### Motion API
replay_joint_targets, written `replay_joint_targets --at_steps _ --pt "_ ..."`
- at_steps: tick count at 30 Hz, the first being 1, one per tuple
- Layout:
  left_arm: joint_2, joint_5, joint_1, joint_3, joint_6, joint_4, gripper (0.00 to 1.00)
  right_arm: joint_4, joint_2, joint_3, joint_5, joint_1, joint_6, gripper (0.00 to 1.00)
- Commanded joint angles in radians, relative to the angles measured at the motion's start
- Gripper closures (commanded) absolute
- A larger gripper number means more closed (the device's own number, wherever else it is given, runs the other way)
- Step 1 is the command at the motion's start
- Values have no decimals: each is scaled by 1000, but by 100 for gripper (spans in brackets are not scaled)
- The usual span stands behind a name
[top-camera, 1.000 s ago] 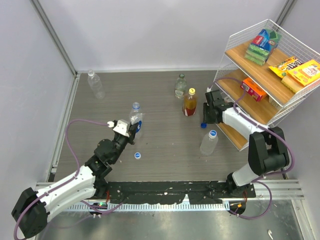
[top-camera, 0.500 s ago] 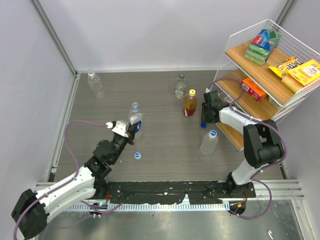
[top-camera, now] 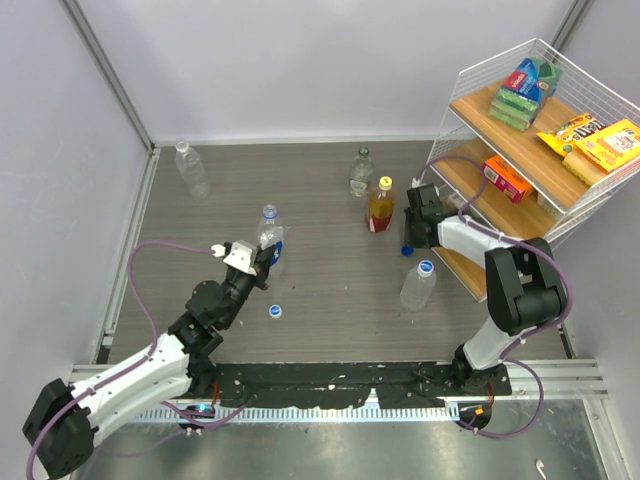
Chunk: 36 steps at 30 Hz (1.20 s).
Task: Screw on the bottle caps
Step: Pick up the bottle cap from the center of the board.
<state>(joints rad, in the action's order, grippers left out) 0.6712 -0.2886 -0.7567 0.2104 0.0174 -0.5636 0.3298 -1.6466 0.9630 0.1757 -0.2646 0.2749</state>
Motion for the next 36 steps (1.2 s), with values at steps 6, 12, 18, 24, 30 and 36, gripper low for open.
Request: replay_joint_targets --at_steps 6,12,18,24,30,36 --pt "-13 -15 7 -5 -13 -52 100 -25 -56 -47 -24 7 4 77" --pt "-24 -17 7 -8 -13 -50 100 -18 -19 -44 -31 5 6 94" --pt "-18 -11 7 -6 -13 -53 100 6 114 -56 -68 5 4 99" --pt "-39 14 7 -6 -10 -41 100 29 212 -50 -133 2 -25 99" --pt "-76 32 7 -6 -5 -13 100 89 287 16 -116 -51 -98 99" --pt "-117 26 5 1 6 14 100 205 357 100 111 -256 -135 99"
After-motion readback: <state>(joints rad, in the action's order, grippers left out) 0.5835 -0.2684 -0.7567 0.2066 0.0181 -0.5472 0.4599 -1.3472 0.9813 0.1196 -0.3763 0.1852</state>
